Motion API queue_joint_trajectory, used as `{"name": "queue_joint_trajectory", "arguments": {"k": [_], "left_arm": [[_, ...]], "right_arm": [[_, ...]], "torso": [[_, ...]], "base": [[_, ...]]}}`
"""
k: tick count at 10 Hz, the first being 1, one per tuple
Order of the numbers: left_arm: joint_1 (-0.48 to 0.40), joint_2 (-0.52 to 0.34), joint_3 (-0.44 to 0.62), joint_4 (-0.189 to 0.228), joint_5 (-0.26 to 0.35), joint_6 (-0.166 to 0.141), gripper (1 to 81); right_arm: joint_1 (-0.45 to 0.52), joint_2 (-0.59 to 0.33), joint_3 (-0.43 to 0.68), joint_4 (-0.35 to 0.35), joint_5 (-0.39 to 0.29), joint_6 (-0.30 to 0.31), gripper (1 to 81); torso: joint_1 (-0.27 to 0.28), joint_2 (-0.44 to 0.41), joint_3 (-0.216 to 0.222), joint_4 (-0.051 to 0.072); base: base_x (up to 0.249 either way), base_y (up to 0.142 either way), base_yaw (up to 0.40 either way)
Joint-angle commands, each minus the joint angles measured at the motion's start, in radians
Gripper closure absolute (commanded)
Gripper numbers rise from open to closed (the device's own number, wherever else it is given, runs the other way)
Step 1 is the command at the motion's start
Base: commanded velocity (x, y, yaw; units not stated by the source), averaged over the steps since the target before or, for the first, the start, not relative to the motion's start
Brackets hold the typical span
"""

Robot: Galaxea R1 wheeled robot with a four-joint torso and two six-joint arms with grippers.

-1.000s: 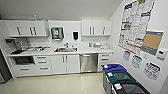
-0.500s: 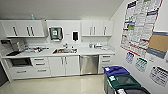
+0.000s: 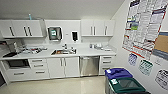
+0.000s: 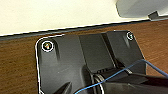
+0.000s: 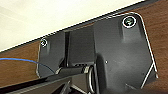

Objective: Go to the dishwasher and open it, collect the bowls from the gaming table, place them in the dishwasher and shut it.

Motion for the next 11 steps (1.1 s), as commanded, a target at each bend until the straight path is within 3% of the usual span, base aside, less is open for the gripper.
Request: {"name": "queue_joint_trajectory", "arguments": {"k": [1, 11], "left_arm": [[-0.061, -0.011, 0.005, 0.004, 0.045, 0.003, 1.0], [-0.061, -0.014, 0.005, -0.002, 0.045, 0.003, 1.0]], "right_arm": [[0.055, -0.006, 0.007, -0.007, -0.053, -0.002, 1.0], [0.059, 0.005, 0.007, -0.01, -0.053, -0.004, 1.0]], "torso": [[0.0, 0.0, 0.0, 0.0], [0.0, 0.0, 0.0, 0.0]], "base": [[0.141, 0.0, 0.0], [0.114, 0.0, 0.0]]}}
